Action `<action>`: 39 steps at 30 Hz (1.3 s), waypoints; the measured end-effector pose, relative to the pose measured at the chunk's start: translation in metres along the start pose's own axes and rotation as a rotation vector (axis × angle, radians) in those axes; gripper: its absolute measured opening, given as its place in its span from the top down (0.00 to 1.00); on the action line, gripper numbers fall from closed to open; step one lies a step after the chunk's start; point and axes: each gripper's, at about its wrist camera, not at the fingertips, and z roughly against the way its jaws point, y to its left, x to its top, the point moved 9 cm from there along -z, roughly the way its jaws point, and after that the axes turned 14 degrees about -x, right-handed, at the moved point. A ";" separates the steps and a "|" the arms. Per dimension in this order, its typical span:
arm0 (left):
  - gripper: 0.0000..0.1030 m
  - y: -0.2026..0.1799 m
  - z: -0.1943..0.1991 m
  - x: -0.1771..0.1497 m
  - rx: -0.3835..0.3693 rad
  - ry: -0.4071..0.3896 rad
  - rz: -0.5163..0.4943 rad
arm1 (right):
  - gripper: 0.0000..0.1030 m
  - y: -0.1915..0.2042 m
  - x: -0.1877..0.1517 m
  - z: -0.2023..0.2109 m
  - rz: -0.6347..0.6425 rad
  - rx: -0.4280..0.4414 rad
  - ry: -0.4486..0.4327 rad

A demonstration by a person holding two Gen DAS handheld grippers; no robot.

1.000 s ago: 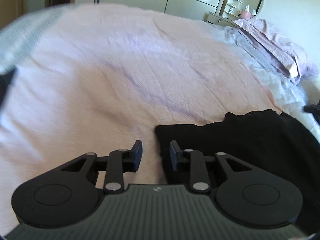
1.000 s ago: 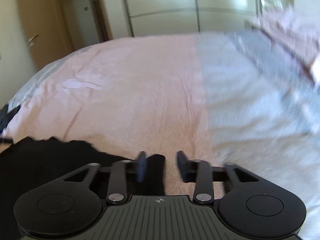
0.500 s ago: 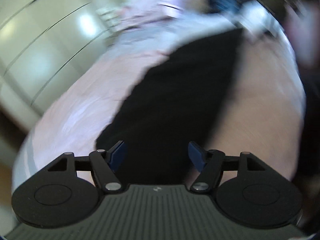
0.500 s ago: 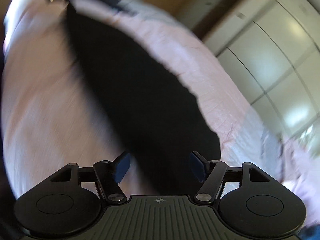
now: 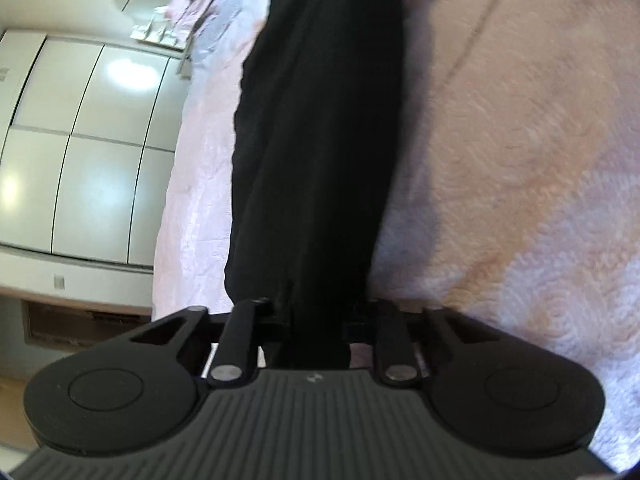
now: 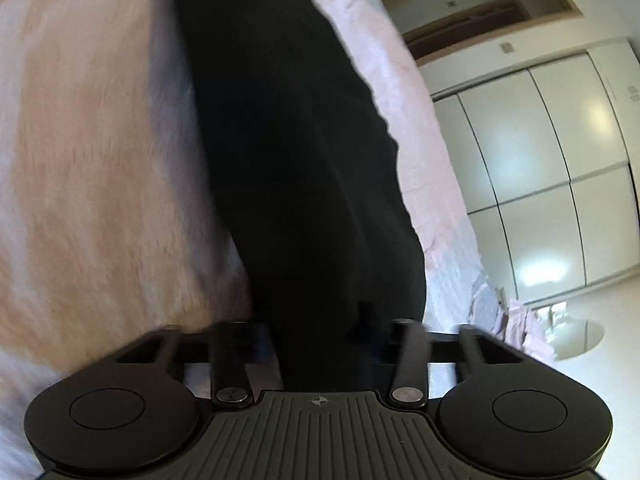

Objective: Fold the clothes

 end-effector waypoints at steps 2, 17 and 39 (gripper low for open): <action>0.90 0.002 0.007 0.002 -0.009 -0.015 0.021 | 0.75 -0.007 -0.005 0.001 0.002 0.005 -0.010; 0.81 -0.087 0.097 0.041 -0.154 -0.211 -0.020 | 0.76 -0.004 -0.088 0.066 0.039 -0.034 0.123; 0.51 -0.035 0.134 -0.071 -0.107 -0.269 0.251 | 0.48 0.080 0.220 0.209 0.037 0.210 -0.451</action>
